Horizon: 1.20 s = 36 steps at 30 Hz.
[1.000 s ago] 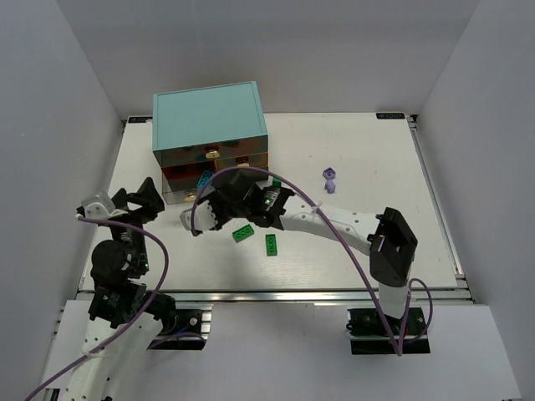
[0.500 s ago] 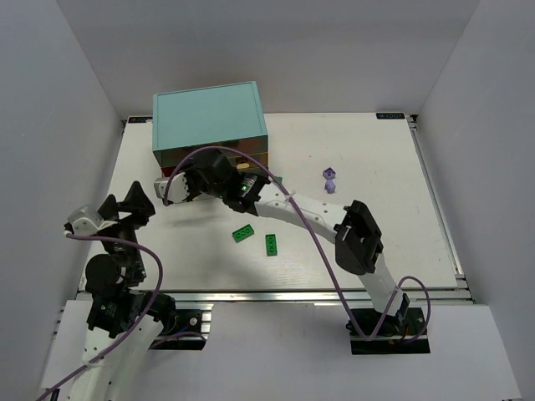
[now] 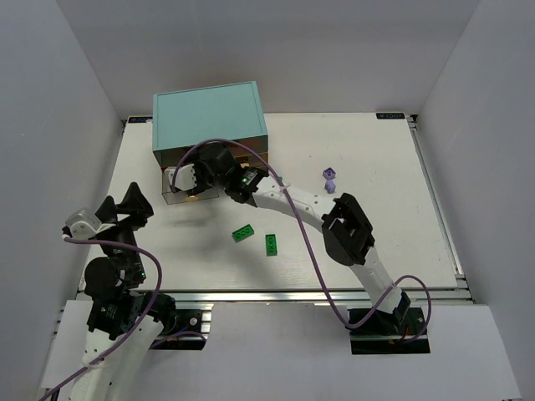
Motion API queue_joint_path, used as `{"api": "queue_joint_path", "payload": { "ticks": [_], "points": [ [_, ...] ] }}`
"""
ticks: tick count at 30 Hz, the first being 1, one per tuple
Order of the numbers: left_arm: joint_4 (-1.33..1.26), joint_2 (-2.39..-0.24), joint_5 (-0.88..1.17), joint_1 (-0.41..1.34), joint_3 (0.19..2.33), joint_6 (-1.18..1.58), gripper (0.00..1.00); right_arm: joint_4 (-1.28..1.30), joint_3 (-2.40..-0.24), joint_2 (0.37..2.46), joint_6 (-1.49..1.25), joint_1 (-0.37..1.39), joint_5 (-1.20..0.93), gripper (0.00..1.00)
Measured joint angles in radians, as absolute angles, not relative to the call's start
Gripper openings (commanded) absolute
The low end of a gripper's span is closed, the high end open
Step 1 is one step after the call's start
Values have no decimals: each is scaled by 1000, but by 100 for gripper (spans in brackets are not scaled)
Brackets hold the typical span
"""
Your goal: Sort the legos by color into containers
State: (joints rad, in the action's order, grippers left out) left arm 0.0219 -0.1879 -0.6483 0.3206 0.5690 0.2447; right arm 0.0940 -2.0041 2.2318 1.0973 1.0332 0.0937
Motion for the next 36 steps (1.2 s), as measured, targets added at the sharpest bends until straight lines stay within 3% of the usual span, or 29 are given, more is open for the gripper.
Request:
{"api": "queue_joint_path", "payload": {
  "ticks": [2, 5, 6, 7, 9, 10, 13, 22, 30, 36],
  "points": [
    [22, -188, -648, 321, 569, 244, 77, 95, -2005, 2232, 1082, 1032, 89, 64],
    [19, -192, -648, 321, 567, 248, 53, 105, -2004, 2227, 1052, 1032, 77, 53],
    [17, -199, -646, 321, 567, 247, 38, 112, -1997, 2218, 1034, 1032, 74, 47],
    [15, -208, -641, 321, 567, 248, 32, 118, -1986, 2203, 1011, 1029, 72, 32],
    [13, -236, -623, 321, 567, 248, 21, 131, -1947, 2149, 960, 1028, 70, 14],
    [13, -255, -606, 321, 567, 246, 12, 128, -1909, 2104, 910, 1026, 72, 0],
    [14, -326, -552, 321, 568, 250, 2, 114, -1781, 1938, 778, 1016, 108, 0],
    [17, -627, -276, 324, 583, 318, 0, 110, -1291, 1328, 382, 820, 9, 0],
    [45, -854, -130, 323, 585, 559, 0, 221, -873, 1044, 291, 649, -303, 0],
    [114, -947, -150, 323, 590, 724, 0, 193, -727, 846, 284, 521, -453, 0]
  ]
}}
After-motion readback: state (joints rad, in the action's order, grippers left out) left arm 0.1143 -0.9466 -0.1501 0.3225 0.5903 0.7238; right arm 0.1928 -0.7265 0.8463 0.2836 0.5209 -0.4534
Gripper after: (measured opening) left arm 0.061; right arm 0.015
